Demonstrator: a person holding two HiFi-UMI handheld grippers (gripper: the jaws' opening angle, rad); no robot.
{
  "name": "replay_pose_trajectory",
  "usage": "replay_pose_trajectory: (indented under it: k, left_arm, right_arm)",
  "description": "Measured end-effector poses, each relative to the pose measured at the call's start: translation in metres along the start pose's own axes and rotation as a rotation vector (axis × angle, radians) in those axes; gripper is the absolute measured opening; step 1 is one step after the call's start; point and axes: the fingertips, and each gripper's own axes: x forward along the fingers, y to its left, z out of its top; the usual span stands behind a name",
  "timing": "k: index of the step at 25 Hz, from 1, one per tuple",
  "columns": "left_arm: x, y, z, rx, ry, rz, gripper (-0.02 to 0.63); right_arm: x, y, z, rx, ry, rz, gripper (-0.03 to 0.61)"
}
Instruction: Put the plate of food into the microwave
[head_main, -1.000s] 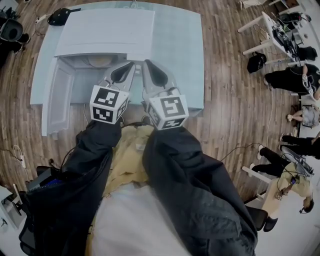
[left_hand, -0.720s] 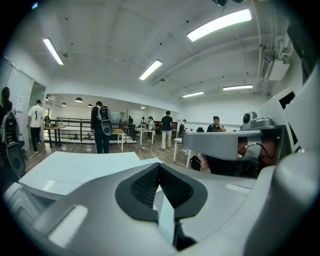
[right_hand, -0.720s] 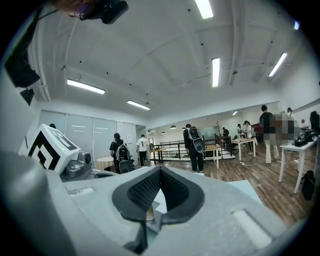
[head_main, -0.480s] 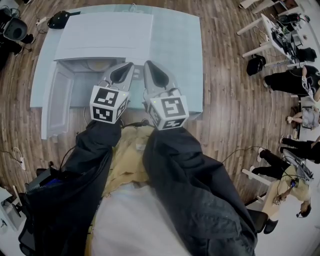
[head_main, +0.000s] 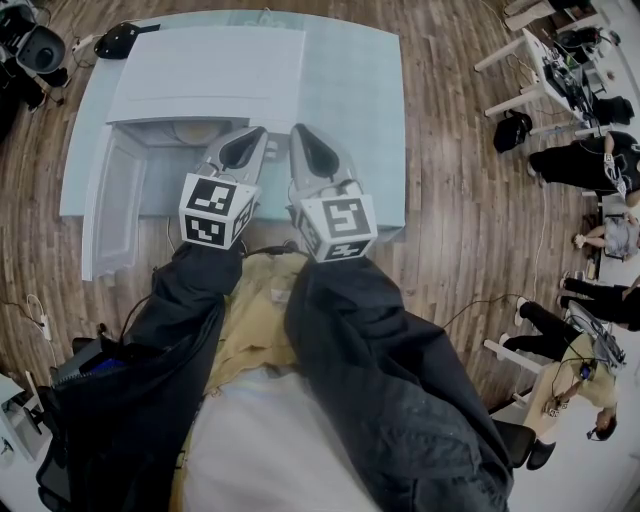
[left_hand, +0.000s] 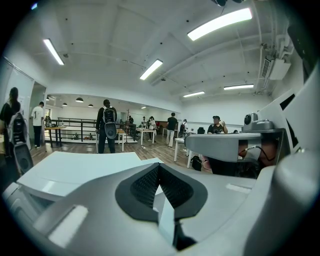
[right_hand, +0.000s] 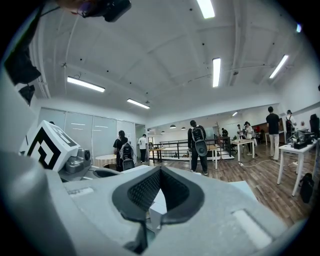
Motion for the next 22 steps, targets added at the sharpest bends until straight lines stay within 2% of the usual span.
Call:
replay_pose_trajectory:
  k: [22]
  left_arm:
    - [0.0037,0.0008,-0.0018,0.0,0.003,0.003,-0.005]
  right_arm:
    - [-0.002,-0.0067,-0.0093,0.011,0.006,-0.011,-0.006]
